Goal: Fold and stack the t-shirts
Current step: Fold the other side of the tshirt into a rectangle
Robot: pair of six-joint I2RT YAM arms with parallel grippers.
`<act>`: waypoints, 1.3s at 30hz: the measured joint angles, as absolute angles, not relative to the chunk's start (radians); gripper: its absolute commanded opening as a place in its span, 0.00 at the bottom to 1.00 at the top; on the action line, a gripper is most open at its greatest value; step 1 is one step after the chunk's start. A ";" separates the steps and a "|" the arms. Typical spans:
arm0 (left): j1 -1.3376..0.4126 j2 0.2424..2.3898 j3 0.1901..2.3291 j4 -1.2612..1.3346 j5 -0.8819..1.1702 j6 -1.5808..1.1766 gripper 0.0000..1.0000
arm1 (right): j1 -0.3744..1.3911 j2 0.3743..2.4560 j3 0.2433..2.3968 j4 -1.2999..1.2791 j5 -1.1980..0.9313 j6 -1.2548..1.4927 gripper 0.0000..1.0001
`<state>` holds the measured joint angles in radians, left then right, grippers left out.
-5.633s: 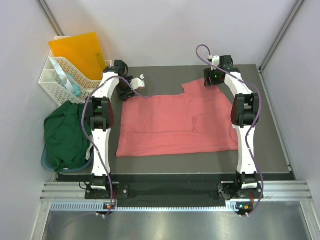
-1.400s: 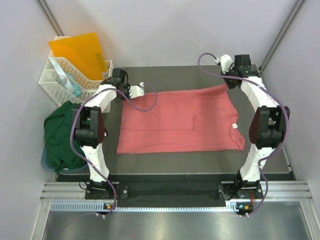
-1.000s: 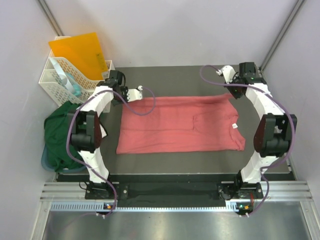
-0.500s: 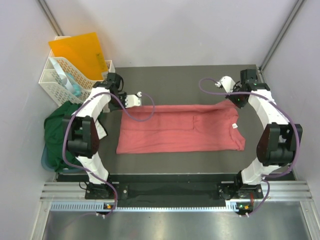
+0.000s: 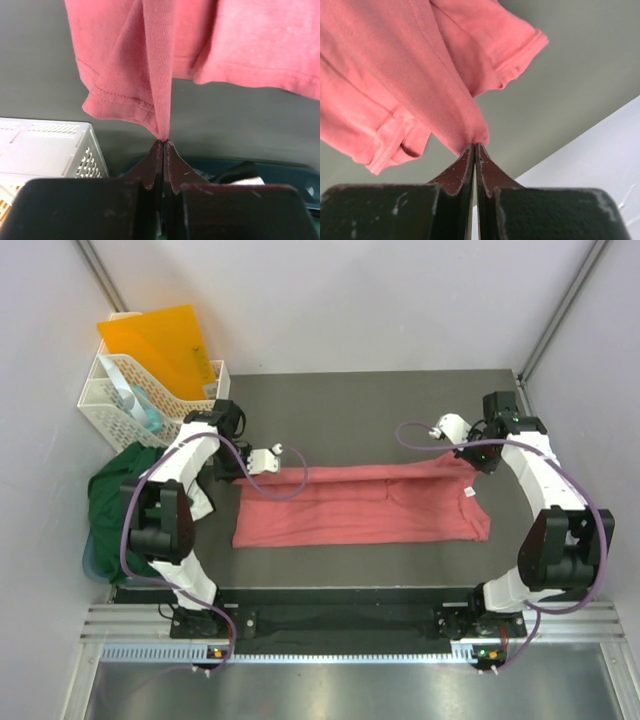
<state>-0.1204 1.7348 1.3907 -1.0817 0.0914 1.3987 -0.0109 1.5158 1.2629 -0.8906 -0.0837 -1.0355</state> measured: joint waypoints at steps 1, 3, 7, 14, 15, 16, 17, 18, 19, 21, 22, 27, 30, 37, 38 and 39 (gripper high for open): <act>-0.120 1.731 1.388 -1.087 0.092 1.401 0.00 | -0.011 1.505 1.256 -0.898 -0.084 -1.047 0.00; -0.120 1.729 1.386 -1.098 0.094 1.403 0.00 | -0.011 1.489 1.240 -0.912 -0.083 -1.061 0.00; -0.120 1.729 1.382 -1.118 0.098 1.407 0.00 | -0.011 1.468 1.198 -0.932 -0.080 -1.086 0.00; -0.120 1.728 1.378 -1.169 0.117 1.409 0.00 | -0.011 1.452 1.134 -0.943 -0.074 -1.110 0.00; -0.120 1.728 1.378 -1.180 0.119 1.409 0.00 | -0.011 1.451 1.126 -0.943 -0.073 -1.113 0.00; -0.120 1.728 1.378 -1.191 0.122 1.410 0.00 | -0.011 1.450 1.120 -0.945 -0.072 -1.116 0.00; -0.120 1.728 1.378 -1.202 0.125 1.411 0.00 | -0.011 1.450 1.118 -0.948 -0.071 -1.119 0.00; -0.120 1.729 1.378 -1.217 0.130 1.413 0.00 | -0.011 1.450 1.117 -0.948 -0.069 -1.122 0.00; -0.120 1.731 1.378 -1.233 0.135 1.414 0.00 | -0.010 1.450 1.117 -0.948 -0.068 -1.124 0.00; -0.120 1.744 1.378 -1.258 0.142 1.414 0.00 | -0.010 1.450 1.117 -0.947 -0.065 -1.126 0.00; -0.120 1.754 1.378 -1.265 0.142 1.414 0.00 | -0.010 1.450 1.117 -0.947 -0.064 -1.126 0.00; -0.120 1.822 1.399 -1.283 0.149 1.415 0.42 | -0.009 1.450 1.117 -0.948 -0.058 -1.128 0.14; -0.119 1.850 1.411 -1.288 0.127 1.410 0.57 | -0.009 1.450 1.117 -0.958 -0.038 -1.142 0.59; -0.118 1.860 1.425 -1.303 0.081 1.419 0.61 | -0.009 1.432 1.111 -0.991 -0.007 -1.187 0.69; -0.118 1.860 1.432 -1.306 0.077 1.419 0.61 | -0.009 1.427 1.111 -0.994 -0.004 -1.190 0.69; -0.117 1.860 1.441 -1.308 0.073 1.420 0.60 | -0.009 1.423 1.111 -0.995 -0.004 -1.190 0.69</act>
<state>-0.1173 1.8603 1.4410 -1.3075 0.0731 1.4197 -0.0086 1.4231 1.1107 -0.9955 -0.0040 -1.1900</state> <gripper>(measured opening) 0.609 0.682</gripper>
